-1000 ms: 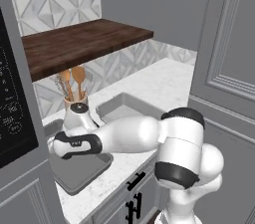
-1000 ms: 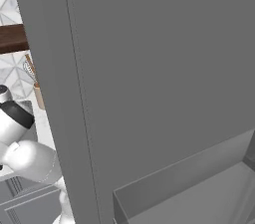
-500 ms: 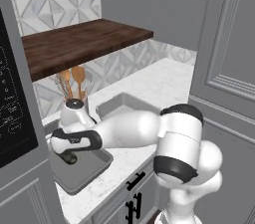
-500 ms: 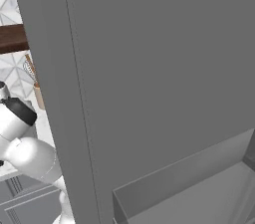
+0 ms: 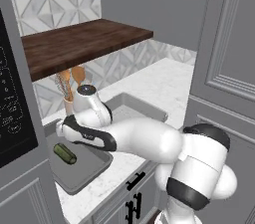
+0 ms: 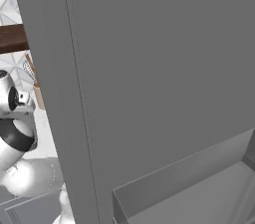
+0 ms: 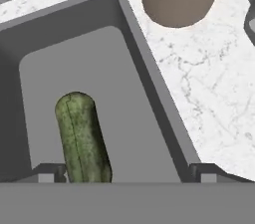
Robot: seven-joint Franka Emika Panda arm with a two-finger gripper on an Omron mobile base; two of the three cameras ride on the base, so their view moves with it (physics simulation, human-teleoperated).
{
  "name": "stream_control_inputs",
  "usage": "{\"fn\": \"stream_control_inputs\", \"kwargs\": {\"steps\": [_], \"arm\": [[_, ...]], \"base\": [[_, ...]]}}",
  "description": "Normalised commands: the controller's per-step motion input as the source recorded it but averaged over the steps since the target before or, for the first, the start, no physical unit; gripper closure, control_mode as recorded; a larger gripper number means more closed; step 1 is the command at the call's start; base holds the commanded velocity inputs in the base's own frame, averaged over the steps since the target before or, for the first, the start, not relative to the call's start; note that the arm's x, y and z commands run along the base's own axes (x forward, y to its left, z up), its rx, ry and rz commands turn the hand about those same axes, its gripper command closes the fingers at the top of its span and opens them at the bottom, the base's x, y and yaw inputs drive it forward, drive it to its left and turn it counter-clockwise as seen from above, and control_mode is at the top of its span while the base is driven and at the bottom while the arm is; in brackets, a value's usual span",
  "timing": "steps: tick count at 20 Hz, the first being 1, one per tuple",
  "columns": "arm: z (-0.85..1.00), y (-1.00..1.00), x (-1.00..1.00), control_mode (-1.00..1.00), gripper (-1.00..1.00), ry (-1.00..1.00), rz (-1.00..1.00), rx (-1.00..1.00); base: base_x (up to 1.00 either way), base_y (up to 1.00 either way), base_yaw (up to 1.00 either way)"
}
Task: Place one cucumber and one chicken drumstick in each tupperware on the nearby counter, to pack two identical lunches.
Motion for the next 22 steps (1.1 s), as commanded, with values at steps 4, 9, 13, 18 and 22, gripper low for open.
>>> {"fn": "stream_control_inputs", "kwargs": {"steps": [4,9,13,18,22], "arm": [[0.55,-1.0,-0.18,-1.0,-1.0,-0.06,-0.33,0.02],[0.69,-1.0,-0.36,-1.0,-1.0,-0.04,-0.36,0.04],[0.79,-1.0,-0.4,-1.0,-1.0,-0.03,-0.36,0.06],[0.46,-1.0,-0.43,-1.0,-1.0,-0.08,-0.33,0.07],[0.04,-0.89,-0.84,-1.0,-1.0,-0.15,-0.09,0.18]], "base": [[0.0,0.0,0.0],[0.0,0.0,0.0],[0.0,0.0,0.0],[0.0,0.0,0.0],[0.0,0.0,0.0]]}}
